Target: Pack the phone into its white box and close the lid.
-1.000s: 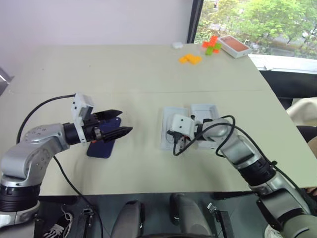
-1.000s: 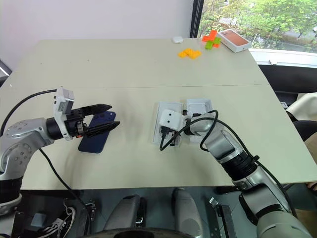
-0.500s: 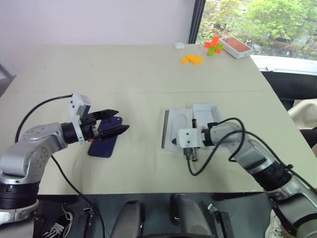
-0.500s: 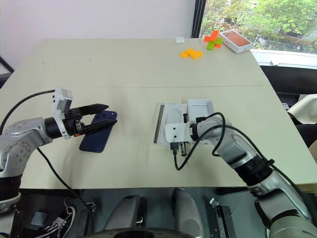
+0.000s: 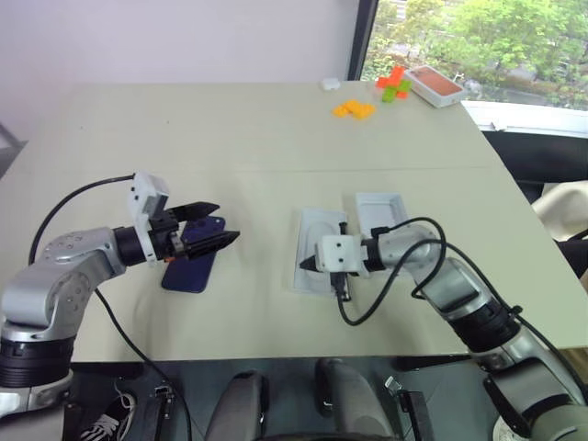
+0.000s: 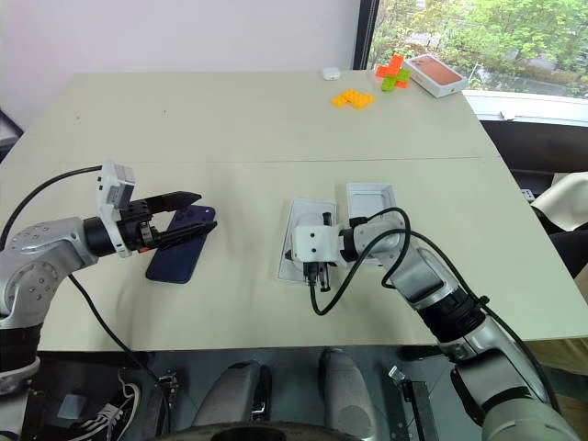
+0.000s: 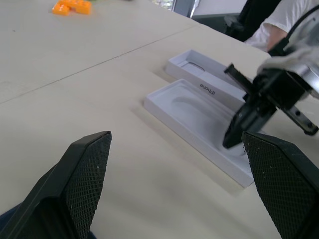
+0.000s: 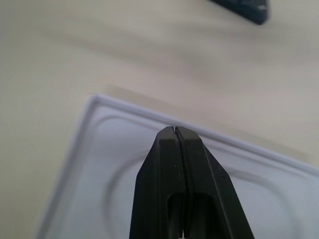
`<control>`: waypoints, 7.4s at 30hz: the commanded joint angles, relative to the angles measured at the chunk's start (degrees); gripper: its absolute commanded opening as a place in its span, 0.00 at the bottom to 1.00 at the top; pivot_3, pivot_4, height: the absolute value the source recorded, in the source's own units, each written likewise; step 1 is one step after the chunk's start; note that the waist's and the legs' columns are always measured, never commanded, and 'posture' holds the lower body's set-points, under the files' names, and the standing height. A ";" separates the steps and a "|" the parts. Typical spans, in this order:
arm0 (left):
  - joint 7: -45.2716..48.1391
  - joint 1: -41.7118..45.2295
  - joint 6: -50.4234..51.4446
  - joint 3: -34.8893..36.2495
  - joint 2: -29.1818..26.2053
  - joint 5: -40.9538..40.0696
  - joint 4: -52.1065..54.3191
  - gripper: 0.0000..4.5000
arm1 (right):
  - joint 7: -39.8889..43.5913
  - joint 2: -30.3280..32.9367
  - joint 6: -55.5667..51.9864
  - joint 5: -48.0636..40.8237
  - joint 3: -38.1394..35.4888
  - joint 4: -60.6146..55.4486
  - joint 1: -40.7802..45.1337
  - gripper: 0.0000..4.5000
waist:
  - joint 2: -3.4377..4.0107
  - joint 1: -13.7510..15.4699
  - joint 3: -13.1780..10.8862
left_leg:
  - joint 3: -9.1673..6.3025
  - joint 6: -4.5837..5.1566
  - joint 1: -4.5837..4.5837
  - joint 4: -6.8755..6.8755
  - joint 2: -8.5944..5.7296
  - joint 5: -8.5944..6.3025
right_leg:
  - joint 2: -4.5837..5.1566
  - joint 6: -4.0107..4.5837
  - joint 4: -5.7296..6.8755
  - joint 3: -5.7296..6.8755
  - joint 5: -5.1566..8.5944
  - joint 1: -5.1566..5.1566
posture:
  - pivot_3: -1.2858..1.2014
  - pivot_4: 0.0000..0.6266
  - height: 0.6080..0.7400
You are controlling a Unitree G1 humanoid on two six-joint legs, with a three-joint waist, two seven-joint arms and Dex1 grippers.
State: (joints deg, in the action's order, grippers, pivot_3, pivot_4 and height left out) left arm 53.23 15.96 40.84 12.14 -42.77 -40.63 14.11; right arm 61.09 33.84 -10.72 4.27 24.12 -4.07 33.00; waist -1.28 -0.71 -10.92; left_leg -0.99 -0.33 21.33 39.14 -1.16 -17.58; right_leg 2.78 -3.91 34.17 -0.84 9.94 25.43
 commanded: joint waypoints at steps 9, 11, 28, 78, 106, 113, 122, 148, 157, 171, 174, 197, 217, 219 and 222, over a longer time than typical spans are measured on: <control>0.21 0.85 -1.72 0.04 0.54 0.35 -0.07 0.99 | -8.33 -1.56 3.24 12.83 1.96 10.61 5.02 0.01 | 0.00 -0.19 0.00 | 0.02 -0.01 0.00 0.00 -0.01 0.00 | 0.00 0.01 0.02 -0.01 0.00 0.01 | 0.52 0.24 1.00; 0.30 0.99 -1.85 0.00 0.53 0.50 -0.27 0.99 | -7.91 -2.26 2.72 12.66 2.05 9.83 4.56 0.01 | 0.00 -0.23 0.00 | 0.01 -0.01 -0.01 -0.01 0.00 0.00 | -0.01 0.01 0.02 -0.01 0.00 0.01 | 0.52 0.24 1.00; 0.09 2.10 -1.72 0.22 0.39 0.83 -0.87 0.99 | -8.03 -6.53 1.12 12.76 2.15 9.35 4.67 0.01 | 0.00 -0.27 0.00 | 0.00 -0.01 -0.02 -0.01 0.01 0.00 | -0.02 0.00 0.04 0.00 -0.01 0.01 | 0.52 0.24 1.00; 4.21 9.88 20.11 7.06 -13.05 0.85 -35.14 0.99 | -25.68 -27.93 1.97 15.83 7.09 25.24 16.19 0.01 | 0.04 -0.94 -0.03 | -0.08 -0.07 0.06 -0.06 -0.02 0.03 | 0.02 -0.14 0.16 0.08 -0.13 0.17 | 0.52 0.24 1.00; 4.87 7.22 32.74 1.66 -7.37 -0.77 -31.34 0.99 | -15.18 -29.94 -7.06 13.72 10.01 24.42 14.89 0.01 | 0.03 -1.84 -0.02 | -0.11 -0.13 0.08 -0.11 -0.09 0.06 | 0.12 -0.13 0.33 0.08 -0.16 0.29 | 0.52 0.24 1.00; 2.55 6.96 38.11 3.01 -3.28 -3.66 -28.64 0.99 | -15.44 -31.02 -5.08 14.81 11.04 28.34 16.73 0.01 | 0.03 -1.72 -0.01 | -0.13 -0.14 0.06 -0.11 -0.13 0.06 | 0.18 -0.13 0.33 0.09 -0.16 0.26 | 0.52 0.24 1.00; -0.83 6.51 40.68 4.87 0.02 -4.83 -25.48 0.99 | -14.21 -30.82 -4.00 16.92 12.55 29.40 16.50 0.01 | 0.05 -1.67 0.02 | -0.20 -0.22 0.02 -0.11 -0.18 0.10 | 0.23 -0.13 0.33 0.11 -0.16 0.19 | 0.52 0.24 1.00; -15.31 12.96 51.66 16.37 7.98 -12.18 -19.24 0.99 | -13.71 -30.87 -3.53 18.24 10.83 28.83 15.47 0.01 | 0.07 -1.52 0.04 | -0.65 -0.44 0.03 -0.14 -0.38 0.22 | 0.53 -0.14 0.28 0.61 -0.16 0.01 | 0.52 0.24 1.00; -21.11 13.58 51.66 18.80 8.83 -17.91 -18.02 0.99 | -13.45 -30.74 -3.19 18.61 10.70 28.69 15.20 0.01 | 0.06 -1.60 0.05 | -0.71 -0.49 0.04 -0.17 -0.38 0.24 | 0.65 -0.14 0.24 0.69 -0.16 0.00 | 0.52 0.24 1.00; -26.39 13.09 51.62 21.40 14.82 -20.07 -17.20 0.99 | -13.76 -30.21 -2.96 18.67 9.70 29.10 15.61 0.01 | 0.04 -1.10 0.06 | -0.85 -0.54 0.01 -0.18 -0.46 0.27 | 0.65 -0.14 0.18 0.84 -0.16 -0.13 | 0.52 0.24 1.00; -26.46 12.83 51.66 20.66 13.64 -20.88 -17.58 0.99 | -13.81 -30.26 -2.86 18.72 9.66 29.27 15.63 0.01 | 0.04 -1.08 0.06 | -0.86 -0.55 0.01 -0.19 -0.47 0.28 | 0.65 -0.14 0.18 0.85 -0.16 -0.13 | 0.52 0.24 1.00; -38.99 13.05 51.66 17.79 8.66 -26.76 -18.90 0.99 | -14.05 -30.14 -2.72 18.69 9.29 29.31 15.65 0.01 | 0.04 -1.64 0.05 | -0.89 -0.57 0.05 -0.27 -0.45 0.29 | 0.69 -0.14 0.17 0.86 -0.16 -0.05 | 0.52 0.24 1.00; -67.18 9.09 51.54 22.34 11.43 -42.29 -15.88 0.99 | -12.78 -29.56 -2.43 18.42 8.77 29.14 15.68 0.01 | 0.03 -1.89 0.05 | -0.87 -0.70 -0.03 -0.48 -0.38 0.37 | 0.65 -0.14 0.15 0.81 -0.16 0.00 | 0.52 0.24 1.00; -70.03 8.13 50.38 22.78 10.53 -44.17 -16.58 0.99 | -13.02 -29.57 -2.26 18.50 8.74 29.41 15.75 0.01 | 0.04 -1.88 0.05 | -0.87 -0.72 -0.03 -0.49 -0.38 0.38 | 0.64 -0.14 0.15 0.81 -0.16 0.00 | 0.52 0.24 1.00; -72.09 5.77 49.36 21.24 8.57 -46.91 -15.09 0.99 | -13.23 -29.65 -2.16 18.53 8.72 29.63 15.89 0.01 | 0.03 -1.81 0.05 | -0.87 -0.73 -0.02 -0.51 -0.38 0.38 | 0.64 -0.14 0.15 0.81 -0.16 0.01 | 0.52 0.24 1.00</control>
State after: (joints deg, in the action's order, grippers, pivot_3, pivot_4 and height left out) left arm -17.29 22.43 90.59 33.65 -32.83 -85.85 -2.44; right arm 47.69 4.65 -13.27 23.35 32.47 25.12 49.04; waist -1.25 -2.53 -10.86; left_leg -1.87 -1.08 21.30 38.63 -1.53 -17.19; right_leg 3.43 -4.04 34.31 -0.02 9.79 25.44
